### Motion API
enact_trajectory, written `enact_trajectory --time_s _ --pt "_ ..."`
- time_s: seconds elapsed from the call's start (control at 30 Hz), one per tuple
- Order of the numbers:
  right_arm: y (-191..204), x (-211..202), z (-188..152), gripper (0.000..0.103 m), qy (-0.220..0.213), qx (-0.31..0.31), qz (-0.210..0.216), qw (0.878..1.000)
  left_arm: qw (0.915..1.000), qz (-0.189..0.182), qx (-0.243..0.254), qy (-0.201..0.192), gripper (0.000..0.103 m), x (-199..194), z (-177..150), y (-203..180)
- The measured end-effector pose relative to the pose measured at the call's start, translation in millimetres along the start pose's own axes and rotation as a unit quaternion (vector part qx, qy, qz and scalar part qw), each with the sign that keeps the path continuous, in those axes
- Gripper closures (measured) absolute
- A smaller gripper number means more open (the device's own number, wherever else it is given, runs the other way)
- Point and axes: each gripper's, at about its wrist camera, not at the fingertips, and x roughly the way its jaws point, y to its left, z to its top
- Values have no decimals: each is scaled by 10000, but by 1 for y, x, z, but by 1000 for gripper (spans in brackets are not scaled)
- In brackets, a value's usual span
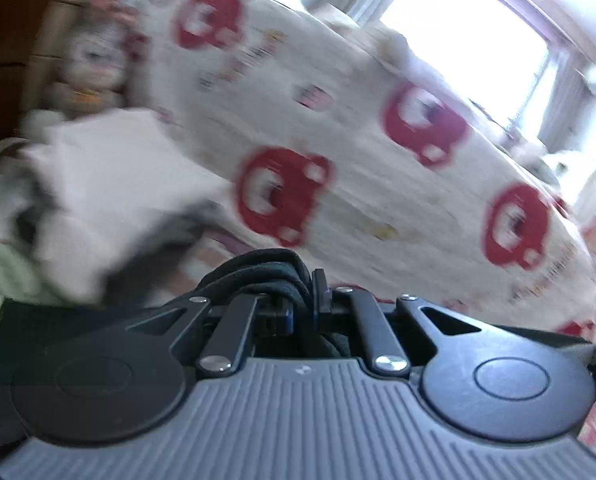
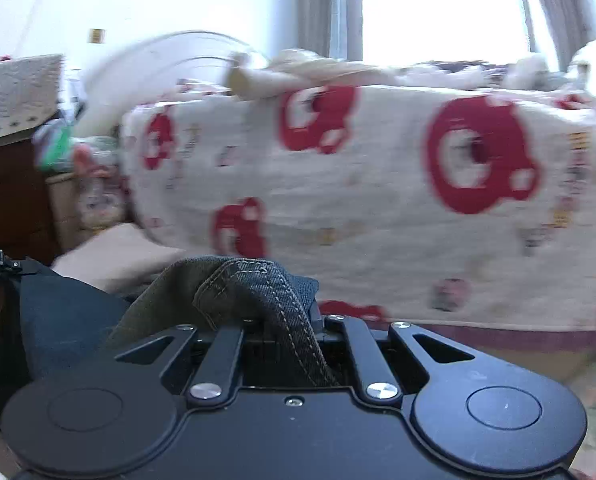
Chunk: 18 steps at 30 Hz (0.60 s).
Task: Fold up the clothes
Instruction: 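Lift the jeans with both tools and lay them flat on the bed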
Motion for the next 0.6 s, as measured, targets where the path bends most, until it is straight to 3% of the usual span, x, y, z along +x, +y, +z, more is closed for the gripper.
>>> enact_trajectory --time_s 0.17,0.23,0.27,0.3,0.37,0.43,0.47,0.5,0.6 --pt "-61 -38 -3 92 311 217 -974 9945 9947 -599 406 735 96 68 -12 -64" --pt "-95 -21 -6 84 747 341 -1427 9864 9896 -838 567 1027 92 96 -17 -90" --pt "-114 -8 -9 65 929 433 -1655 9809 9864 -956 648 1172 90 109 -20 -103" --pt "-137 9 -17 53 1050 623 -1794 9762 9826 -1016 812 1328 86 125 -25 -115" --pt "-183 48 -44 53 1394 1072 -1869 9665 9704 -393 1730 1637 83 169 -52 -134" --pt "-213 85 -82 57 1734 1617 -2259 9449 9575 268 2189 1861 81 195 -88 -131" --pt "-215 91 -98 57 1770 1836 -2497 9341 9549 291 2250 1916 81 198 -104 -123" --pt "-211 91 -112 57 1763 1976 -2431 9332 9525 313 2301 1970 80 200 -118 -116" --pt "-179 75 -145 57 1448 1958 -1922 9507 9464 517 2510 1967 74 196 -138 -91"
